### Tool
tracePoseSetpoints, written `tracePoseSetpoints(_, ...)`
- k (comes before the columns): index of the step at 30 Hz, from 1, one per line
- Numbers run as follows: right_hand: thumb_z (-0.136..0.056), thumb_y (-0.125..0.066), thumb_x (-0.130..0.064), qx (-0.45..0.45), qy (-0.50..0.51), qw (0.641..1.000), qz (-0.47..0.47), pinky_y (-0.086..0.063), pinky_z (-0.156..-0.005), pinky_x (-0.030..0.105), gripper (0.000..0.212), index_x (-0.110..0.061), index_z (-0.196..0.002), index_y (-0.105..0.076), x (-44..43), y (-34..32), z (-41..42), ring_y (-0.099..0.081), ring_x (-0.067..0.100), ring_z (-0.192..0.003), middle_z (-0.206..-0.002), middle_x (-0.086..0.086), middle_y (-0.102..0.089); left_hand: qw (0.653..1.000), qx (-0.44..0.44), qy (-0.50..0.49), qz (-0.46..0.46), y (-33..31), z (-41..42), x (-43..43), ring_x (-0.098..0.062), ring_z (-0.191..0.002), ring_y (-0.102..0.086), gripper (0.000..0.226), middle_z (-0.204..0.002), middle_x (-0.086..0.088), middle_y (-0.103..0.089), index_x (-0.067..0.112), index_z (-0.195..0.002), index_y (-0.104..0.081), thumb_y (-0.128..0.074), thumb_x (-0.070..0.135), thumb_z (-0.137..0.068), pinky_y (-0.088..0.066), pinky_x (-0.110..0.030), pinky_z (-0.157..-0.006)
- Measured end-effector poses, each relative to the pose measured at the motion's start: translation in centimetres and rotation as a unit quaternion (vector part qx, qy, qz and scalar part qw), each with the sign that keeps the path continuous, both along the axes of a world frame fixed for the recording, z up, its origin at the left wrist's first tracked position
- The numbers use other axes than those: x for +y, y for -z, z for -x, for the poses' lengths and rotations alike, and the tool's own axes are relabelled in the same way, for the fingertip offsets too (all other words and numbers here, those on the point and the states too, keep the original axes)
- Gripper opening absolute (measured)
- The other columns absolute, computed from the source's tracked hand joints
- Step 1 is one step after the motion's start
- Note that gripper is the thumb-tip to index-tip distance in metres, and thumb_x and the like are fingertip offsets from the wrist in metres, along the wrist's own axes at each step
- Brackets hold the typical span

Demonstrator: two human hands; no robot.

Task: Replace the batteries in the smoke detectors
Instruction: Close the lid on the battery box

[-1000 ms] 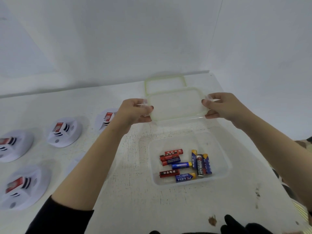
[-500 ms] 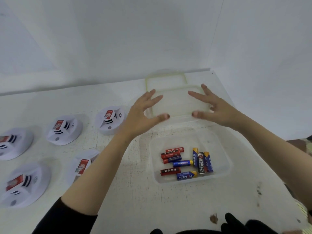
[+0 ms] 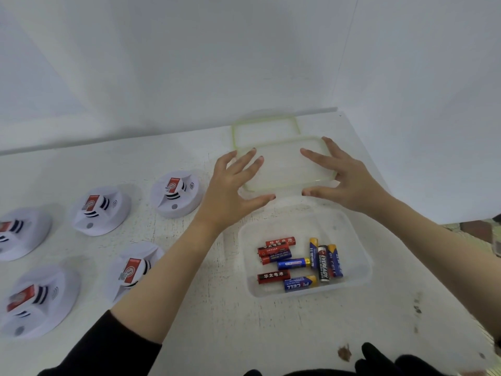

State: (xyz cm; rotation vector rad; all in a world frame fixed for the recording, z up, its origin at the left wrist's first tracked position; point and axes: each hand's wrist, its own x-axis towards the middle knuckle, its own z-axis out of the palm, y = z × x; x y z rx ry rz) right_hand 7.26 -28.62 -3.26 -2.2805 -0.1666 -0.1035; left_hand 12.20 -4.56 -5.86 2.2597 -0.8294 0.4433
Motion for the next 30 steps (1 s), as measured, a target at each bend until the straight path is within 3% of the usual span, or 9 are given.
tracePoseSetpoints(6, -0.071, -0.069, -0.051, -0.01, -0.002, 0.999, 0.053, -0.028, -0.113, 0.043, 0.068, -0.057, -0.129, -0.033, -0.2, 0.5, -0.2, -0.007, 0.013, -0.145, -0.158, 0.008, -0.013, 1.0, 0.005, 0.009, -0.01, -0.1, -0.2, 0.2, -0.025, -0.128, -0.029, 0.072, -0.138, 0.006, -0.042, 0.012, -0.131, -0.057, -0.062, 0.054, -0.073, -0.033, -0.035, -0.099)
tracePoseSetpoints(10, -0.074, -0.061, -0.06, 0.005, -0.034, 0.998, 0.057, -0.017, -0.116, 0.038, 0.055, -0.055, -0.126, -0.042, -1.0, -1.0, -0.3, -0.006, 0.007, -0.145, -0.155, 0.006, -0.023, 0.993, 0.117, 0.012, -0.008, -1.5, -0.1, 0.4, -0.017, -0.14, -0.019, 0.074, -0.143, 0.016, -0.032, 0.021, -0.138, -0.049, -0.079, 0.038, -0.072, -0.018, -0.027, -0.109)
tracePoseSetpoints(12, -0.089, -0.055, -0.043, -0.006, -0.05, 0.998, 0.042, -0.016, -0.114, 0.034, 0.033, -0.052, -0.121, -0.05, -1.5, -1.7, -0.6, -0.009, 0.002, -0.143, -0.156, 0.0, -0.02, 0.988, 0.151, 0.031, -0.022, -2.4, -0.5, 0.7, -0.015, -0.146, -0.012, 0.072, -0.145, 0.018, -0.028, 0.025, -0.139, -0.045, -0.08, 0.024, -0.076, -0.012, -0.033, -0.116)
tracePoseSetpoints(14, -0.08, -0.049, -0.017, 0.01, -0.066, 0.998, -0.003, -0.016, -0.109, 0.023, 0.046, -0.049, -0.113, -0.057, -1.7, -2.3, -0.8, -0.012, -0.004, -0.14, -0.156, -0.009, -0.015, 0.984, 0.162, 0.069, -0.036, -3.2, -1.1, 1.0, -0.015, -0.147, -0.01, 0.071, -0.147, 0.014, -0.029, 0.03, -0.137, -0.041, -0.076, 0.012, -0.079, -0.007, -0.045, -0.119)
tracePoseSetpoints(16, -0.067, -0.047, -0.011, 0.033, -0.085, 0.996, -0.02, -0.015, -0.106, 0.017, 0.058, -0.048, -0.11, -0.059, -1.8, -2.8, -0.7, -0.016, -0.006, -0.139, -0.152, -0.015, -0.024, 0.984, 0.149, 0.084, -0.056, -3.6, -1.8, 1.0, -0.017, -0.147, -0.015, 0.068, -0.149, 0.009, -0.032, 0.03, -0.134, -0.043, -0.071, -0.001, -0.08, -0.008, -0.049, -0.119)
tracePoseSetpoints(19, -0.075, -0.067, -0.009, 0.045, -0.115, 0.992, 0.025, -0.018, -0.113, 0.027, 0.063, -0.053, -0.118, -0.053, -2.2, -2.8, -0.4, -0.024, -0.004, -0.138, -0.147, -0.019, -0.032, 0.996, 0.064, 0.038, -0.051, -3.7, -2.4, 0.5, -0.026, -0.137, -0.038, 0.056, -0.142, -0.004, -0.049, 0.02, -0.125, -0.062, -0.065, -0.012, -0.079, -0.022, -0.03, -0.113)
tracePoseSetpoints(22, -0.071, -0.077, -0.034, 0.009, -0.08, 0.993, 0.082, -0.024, -0.115, 0.035, 0.062, -0.055, -0.122, -0.049, -2.3, -2.5, 0.0, -0.036, 0.003, -0.134, -0.145, -0.018, -0.037, 1.0, 0.004, -0.018, -0.016, -3.3, -1.9, -0.2, -0.029, -0.117, -0.053, 0.053, -0.122, -0.01, -0.065, 0.012, -0.111, -0.071, -0.055, -0.02, -0.073, -0.028, -0.009, -0.101)
tracePoseSetpoints(26, -0.063, -0.074, -0.049, -0.065, -0.022, 0.99, 0.123, -0.036, -0.104, 0.035, 0.068, -0.04, -0.126, -0.051, -1.0, -1.4, 0.7, -0.051, 0.013, -0.11, -0.139, -0.004, -0.049, 0.995, 0.101, 0.0, 0.021, -3.7, -0.6, -1.6, -0.017, -0.13, -0.045, 0.037, -0.134, -0.001, -0.058, 0.013, -0.122, -0.065, -0.062, 0.017, -0.085, -0.033, -0.035, -0.112)
tracePoseSetpoints(30, -0.066, -0.064, -0.059, -0.137, -0.037, 0.977, 0.161, -0.038, -0.089, 0.032, 0.066, -0.024, -0.122, -0.063, -0.1, -0.7, 1.0, -0.054, 0.02, -0.096, -0.128, 0.009, -0.058, 0.975, 0.191, 0.045, -0.106, -3.7, 0.8, -2.5, -0.009, -0.148, 0.002, 0.109, -0.16, 0.006, -0.01, 0.014, -0.151, -0.022, -0.069, 0.064, -0.066, 0.005, -0.031, -0.119)
